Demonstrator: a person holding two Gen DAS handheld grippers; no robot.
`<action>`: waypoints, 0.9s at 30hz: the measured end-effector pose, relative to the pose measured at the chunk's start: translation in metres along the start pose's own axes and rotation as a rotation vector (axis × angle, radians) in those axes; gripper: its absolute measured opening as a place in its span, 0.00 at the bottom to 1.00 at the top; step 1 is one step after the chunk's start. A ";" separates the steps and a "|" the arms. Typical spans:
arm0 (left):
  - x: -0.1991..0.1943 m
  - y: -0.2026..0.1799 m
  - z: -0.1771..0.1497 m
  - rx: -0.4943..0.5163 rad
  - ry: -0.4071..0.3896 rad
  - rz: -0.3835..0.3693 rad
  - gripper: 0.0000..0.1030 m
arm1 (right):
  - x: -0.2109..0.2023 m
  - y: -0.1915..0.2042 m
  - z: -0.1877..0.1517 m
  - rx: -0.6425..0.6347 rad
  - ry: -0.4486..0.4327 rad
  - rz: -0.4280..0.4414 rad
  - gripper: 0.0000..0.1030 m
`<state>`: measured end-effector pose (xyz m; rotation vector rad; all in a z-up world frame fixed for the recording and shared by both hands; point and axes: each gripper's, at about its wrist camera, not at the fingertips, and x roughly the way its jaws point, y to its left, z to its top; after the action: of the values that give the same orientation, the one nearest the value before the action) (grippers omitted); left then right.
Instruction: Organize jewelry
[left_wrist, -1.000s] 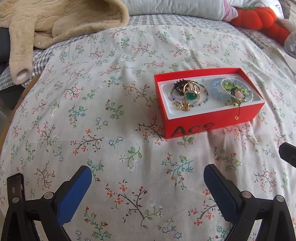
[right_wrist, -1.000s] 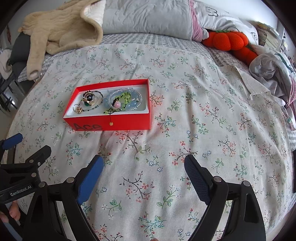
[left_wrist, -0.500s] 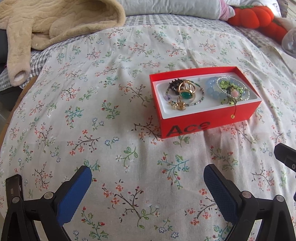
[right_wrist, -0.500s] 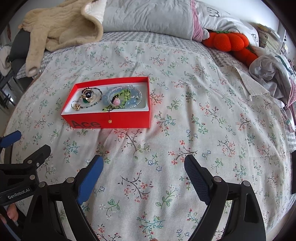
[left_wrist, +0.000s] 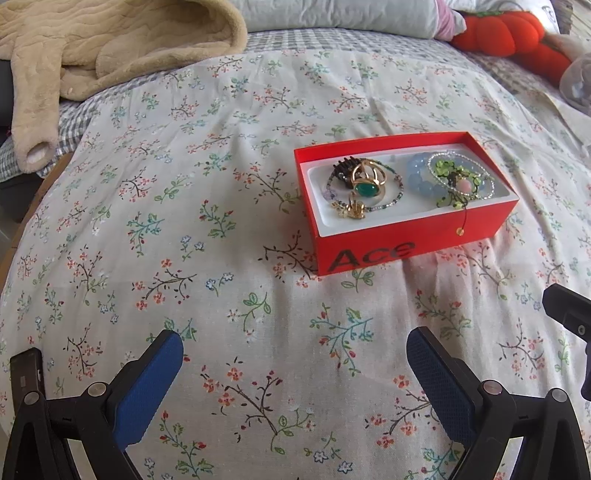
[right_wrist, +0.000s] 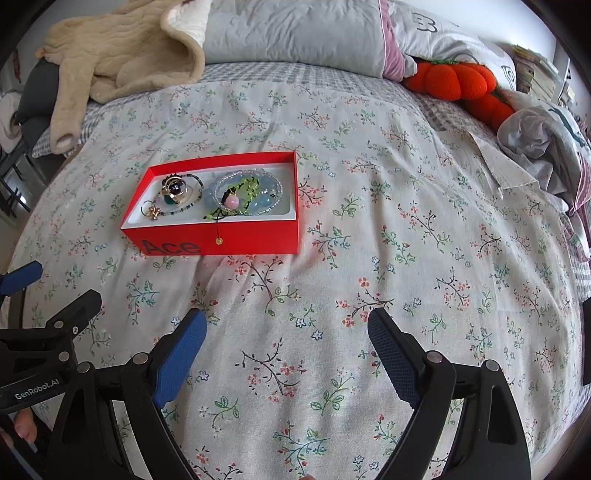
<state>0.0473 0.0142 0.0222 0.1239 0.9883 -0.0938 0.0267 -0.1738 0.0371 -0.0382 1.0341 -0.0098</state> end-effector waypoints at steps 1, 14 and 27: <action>0.000 0.000 0.000 0.001 0.000 0.000 0.97 | 0.000 0.000 0.000 0.000 0.000 0.001 0.88; 0.001 -0.003 -0.001 0.005 0.005 -0.005 0.97 | 0.001 0.001 -0.001 -0.001 0.003 -0.001 0.88; 0.003 -0.005 -0.003 0.015 0.012 -0.014 0.97 | 0.001 0.001 -0.001 0.000 0.002 -0.005 0.88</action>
<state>0.0459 0.0092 0.0183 0.1309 1.0009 -0.1133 0.0263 -0.1732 0.0351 -0.0411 1.0359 -0.0144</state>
